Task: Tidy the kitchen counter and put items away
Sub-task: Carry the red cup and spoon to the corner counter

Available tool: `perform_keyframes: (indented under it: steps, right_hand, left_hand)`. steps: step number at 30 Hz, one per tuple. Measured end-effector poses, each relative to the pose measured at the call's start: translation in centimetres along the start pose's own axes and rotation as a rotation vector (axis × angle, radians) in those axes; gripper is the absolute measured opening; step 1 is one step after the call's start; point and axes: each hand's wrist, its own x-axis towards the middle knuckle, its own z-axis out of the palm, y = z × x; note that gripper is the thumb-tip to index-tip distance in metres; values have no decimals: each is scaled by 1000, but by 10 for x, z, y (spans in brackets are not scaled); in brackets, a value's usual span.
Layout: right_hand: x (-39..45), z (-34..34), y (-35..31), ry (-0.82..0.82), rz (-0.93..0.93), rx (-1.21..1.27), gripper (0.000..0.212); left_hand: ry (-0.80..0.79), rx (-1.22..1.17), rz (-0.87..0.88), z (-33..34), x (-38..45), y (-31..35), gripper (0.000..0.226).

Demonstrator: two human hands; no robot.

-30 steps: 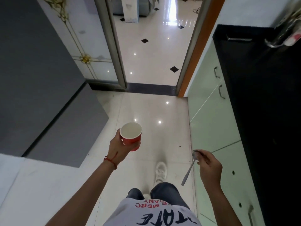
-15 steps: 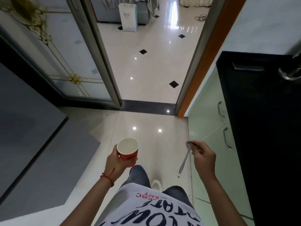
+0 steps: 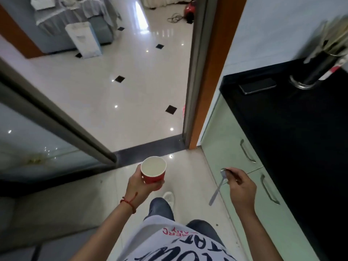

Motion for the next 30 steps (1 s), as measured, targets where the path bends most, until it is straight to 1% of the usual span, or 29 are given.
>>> perform_keyframes:
  steps: [5,7,9,13,15,17,20,21,23,25,27,30]
  right_hand:
    - [19,3,-13,177,108,100,38]
    - [24,-4,-18,253,147,130,34]
    - [30,-14,-22,325,166,148,31]
    - [52,-41,-24,461,173,155,24]
    - [68,-56,-25,515,158,155,25]
    - [88,-72,-25,564,158,187,26]
    - [121,-92,-28,597,149,201,17]
    - [133,-99,-29,600,149,190,15]
    - [156,-110,-34,597,137,176,13]
    - [179,-119,-41,590,118,165,16]
    - [200,-127,-47,584,97,145,18]
    - [232,-137,-56,606,70,120,14]
  left_hand:
    - [-181,-14,74,3,81,53,85]
    - [-229,-19,124,16,102,79,84]
    - [-282,-18,168,35,118,104,83]
    - [-410,-24,192,87,144,140,87]
    - [-457,-15,198,118,156,154,82]
    - [-465,17,219,150,165,169,72]
    - [-461,87,275,189,174,191,51]
    - [-474,98,278,201,178,198,51]
    - [-501,107,264,221,188,209,64]
    - [-520,106,264,236,196,219,69]
    - [-535,104,266,247,203,229,71]
    - [-569,129,283,258,212,243,65]
